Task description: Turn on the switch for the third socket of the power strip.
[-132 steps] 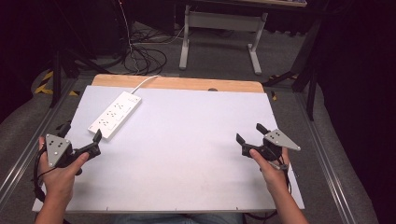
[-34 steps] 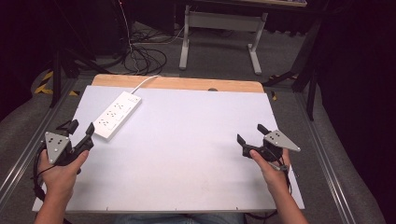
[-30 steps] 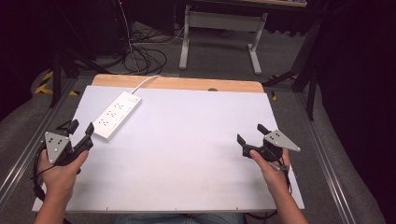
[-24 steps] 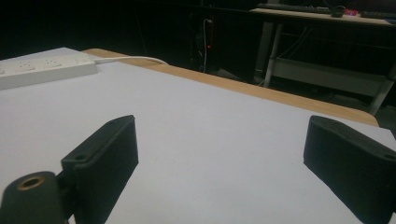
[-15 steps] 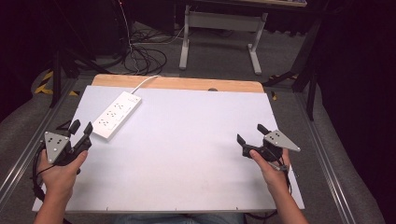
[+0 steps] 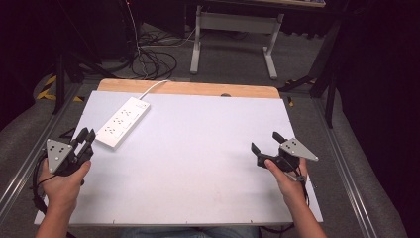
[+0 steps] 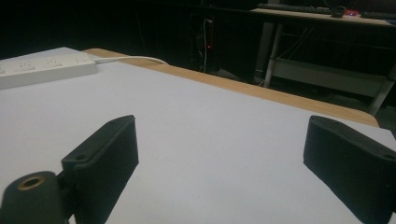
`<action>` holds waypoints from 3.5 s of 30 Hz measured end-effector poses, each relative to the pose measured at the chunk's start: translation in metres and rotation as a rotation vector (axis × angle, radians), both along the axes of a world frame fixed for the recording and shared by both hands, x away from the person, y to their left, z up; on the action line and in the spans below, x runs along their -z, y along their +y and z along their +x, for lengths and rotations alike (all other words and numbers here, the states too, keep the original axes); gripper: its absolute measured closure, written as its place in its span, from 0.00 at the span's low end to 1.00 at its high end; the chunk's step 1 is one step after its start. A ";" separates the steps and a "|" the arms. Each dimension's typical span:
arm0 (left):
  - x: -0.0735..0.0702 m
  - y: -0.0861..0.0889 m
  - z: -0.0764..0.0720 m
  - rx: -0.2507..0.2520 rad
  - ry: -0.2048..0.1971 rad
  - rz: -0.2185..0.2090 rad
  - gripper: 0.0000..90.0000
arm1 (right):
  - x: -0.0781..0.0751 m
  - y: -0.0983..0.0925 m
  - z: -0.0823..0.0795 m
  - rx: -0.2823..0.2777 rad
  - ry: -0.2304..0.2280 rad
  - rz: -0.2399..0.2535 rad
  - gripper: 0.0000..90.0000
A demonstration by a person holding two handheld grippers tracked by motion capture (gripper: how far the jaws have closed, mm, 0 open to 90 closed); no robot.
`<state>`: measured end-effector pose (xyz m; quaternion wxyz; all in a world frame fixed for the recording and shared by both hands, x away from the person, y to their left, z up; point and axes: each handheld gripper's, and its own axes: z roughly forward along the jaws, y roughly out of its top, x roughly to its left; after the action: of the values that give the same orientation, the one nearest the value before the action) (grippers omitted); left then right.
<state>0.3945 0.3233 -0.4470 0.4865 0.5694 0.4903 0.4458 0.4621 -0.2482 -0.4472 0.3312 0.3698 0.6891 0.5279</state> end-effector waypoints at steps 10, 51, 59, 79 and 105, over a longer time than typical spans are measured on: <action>-0.001 0.002 0.000 -0.015 0.003 0.008 0.91 | 0.000 0.000 0.000 -0.001 0.001 0.000 0.12; -0.010 0.001 0.009 -0.007 0.100 0.055 1.00 | 0.002 0.002 0.001 -0.003 0.007 -0.007 0.12; -0.009 -0.001 0.013 0.010 0.128 0.068 1.00 | 0.002 0.002 0.001 -0.003 0.006 -0.015 0.12; -0.005 -0.011 0.028 0.030 0.208 0.132 1.00 | 0.001 0.003 0.002 -0.004 -0.001 -0.019 0.12; 0.002 -0.005 0.059 0.026 0.299 0.130 1.00 | 0.000 0.001 0.002 -0.005 0.001 -0.017 0.12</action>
<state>0.4531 0.3182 -0.4490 0.3759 0.6659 0.5202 0.3804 0.4644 -0.2468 -0.4469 0.3327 0.3656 0.6945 0.5229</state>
